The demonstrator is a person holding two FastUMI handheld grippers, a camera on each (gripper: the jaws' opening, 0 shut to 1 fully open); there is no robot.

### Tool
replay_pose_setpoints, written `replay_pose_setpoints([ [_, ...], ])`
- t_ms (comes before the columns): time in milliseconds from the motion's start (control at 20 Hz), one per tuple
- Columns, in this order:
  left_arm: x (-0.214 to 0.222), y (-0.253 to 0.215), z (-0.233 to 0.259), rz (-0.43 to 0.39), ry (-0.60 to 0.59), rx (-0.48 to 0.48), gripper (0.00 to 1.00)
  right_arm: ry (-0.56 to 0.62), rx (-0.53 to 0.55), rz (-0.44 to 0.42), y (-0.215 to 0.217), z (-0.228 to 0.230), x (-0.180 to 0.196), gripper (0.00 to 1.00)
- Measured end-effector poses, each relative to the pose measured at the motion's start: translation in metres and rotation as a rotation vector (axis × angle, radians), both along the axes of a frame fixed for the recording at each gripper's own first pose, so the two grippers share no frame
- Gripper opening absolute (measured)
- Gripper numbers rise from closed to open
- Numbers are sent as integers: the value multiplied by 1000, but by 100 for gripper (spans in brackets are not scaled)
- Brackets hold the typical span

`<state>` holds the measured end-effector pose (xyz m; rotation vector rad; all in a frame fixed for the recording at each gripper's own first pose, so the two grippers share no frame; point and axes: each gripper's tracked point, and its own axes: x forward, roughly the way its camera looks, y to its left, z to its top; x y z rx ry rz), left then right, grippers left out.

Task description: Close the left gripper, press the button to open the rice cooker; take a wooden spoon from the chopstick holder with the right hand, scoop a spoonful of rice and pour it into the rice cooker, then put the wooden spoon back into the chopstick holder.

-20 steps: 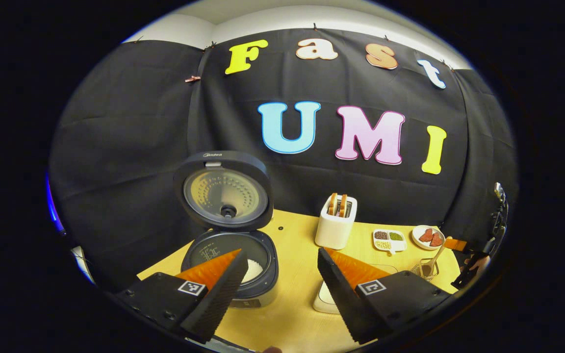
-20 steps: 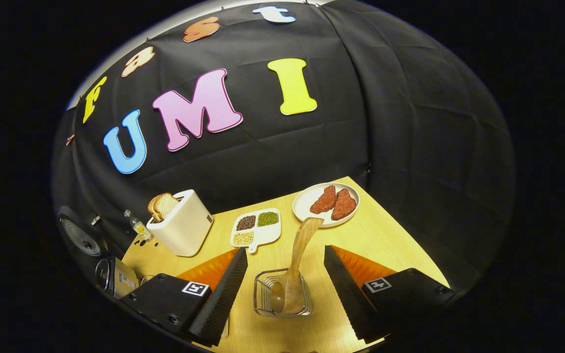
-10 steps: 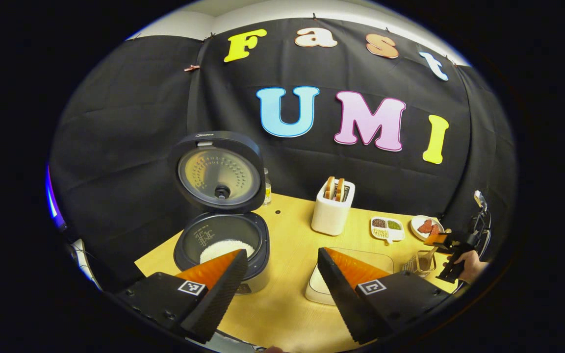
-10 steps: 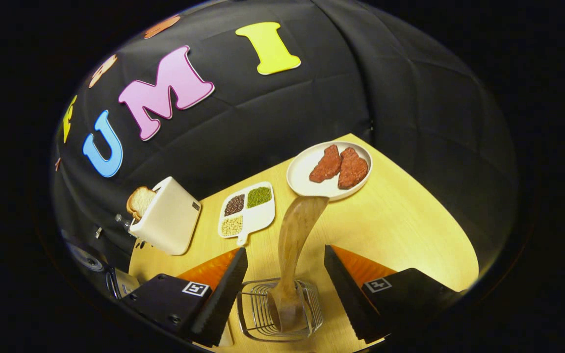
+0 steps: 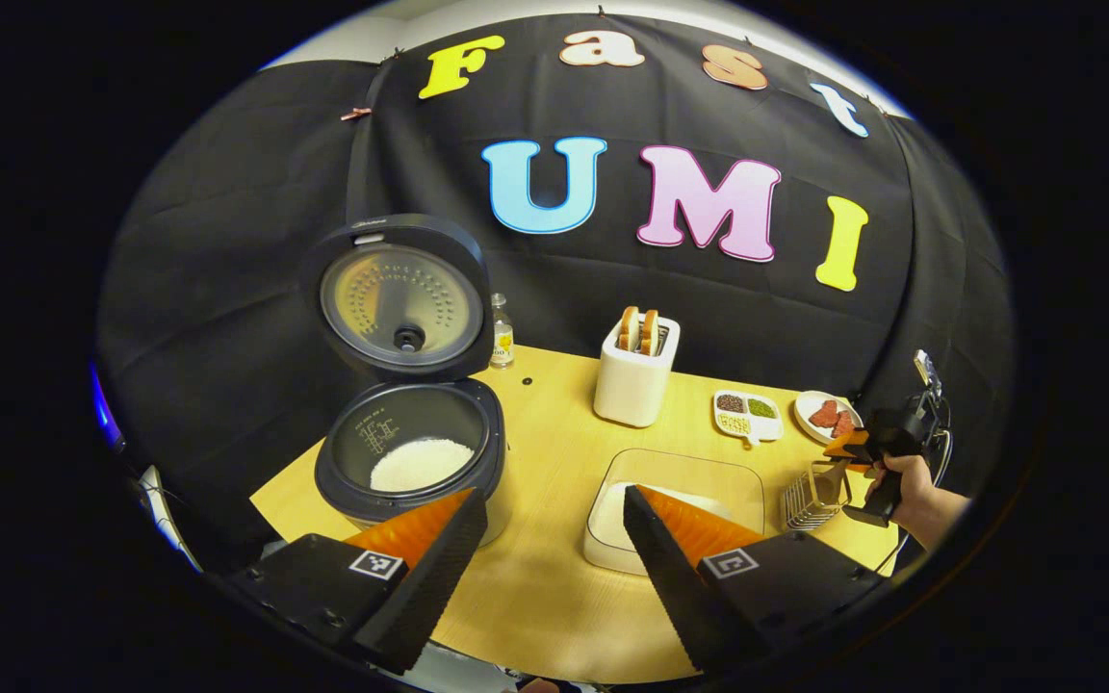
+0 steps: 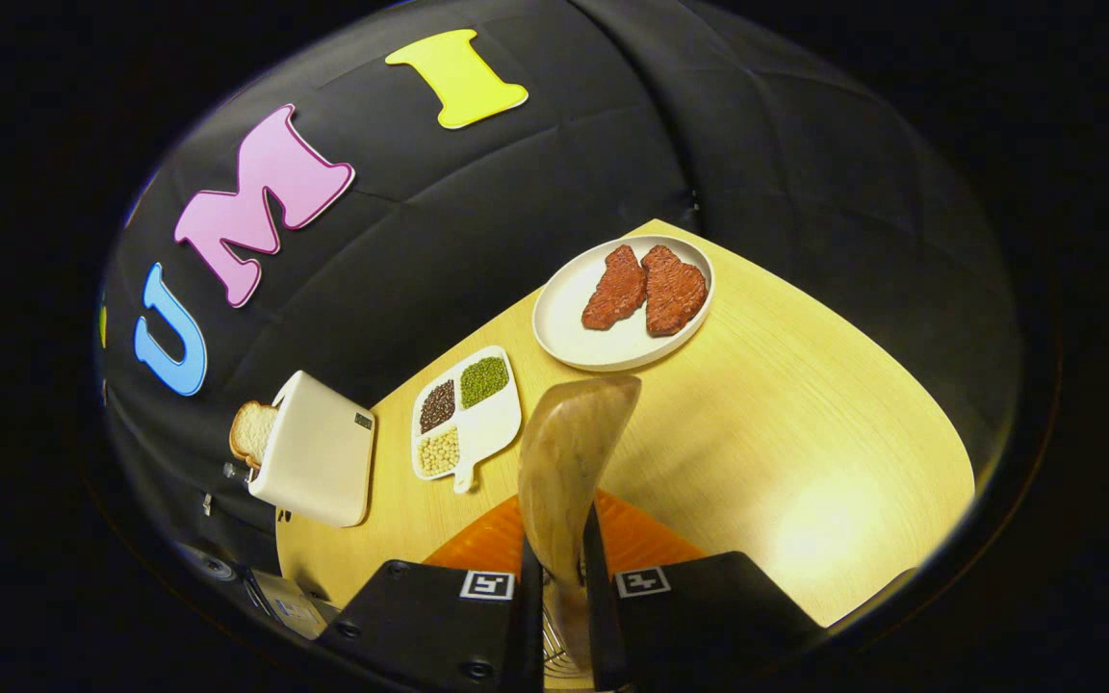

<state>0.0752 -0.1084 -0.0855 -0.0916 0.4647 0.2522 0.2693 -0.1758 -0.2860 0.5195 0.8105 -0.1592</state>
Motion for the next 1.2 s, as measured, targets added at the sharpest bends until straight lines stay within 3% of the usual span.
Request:
replay_pose_setpoints([
  [50, 0, -1, 1, -13, -5, 1, 97, -11, -20, -4, -1, 4, -3, 19],
  [500, 3, 19, 4, -93, -56, -36, 97, -257, -105, -24, 5, 107, -9, 14],
  [850, -10, 59, 7, -106, -94, -59, 97, -334, -77, 99, 85, 162, -40, 14],
  [950, -14, 69, 4, -103, -95, -73, 96, -341, -73, 149, 114, 164, -47, 10],
  [1000, -16, 73, 2, -104, -92, -81, 95, -339, -67, 173, 128, 163, -49, 14],
  [1200, -22, 87, -7, -121, -75, -22, 95, -331, -28, 237, 179, 152, -60, 14],
])
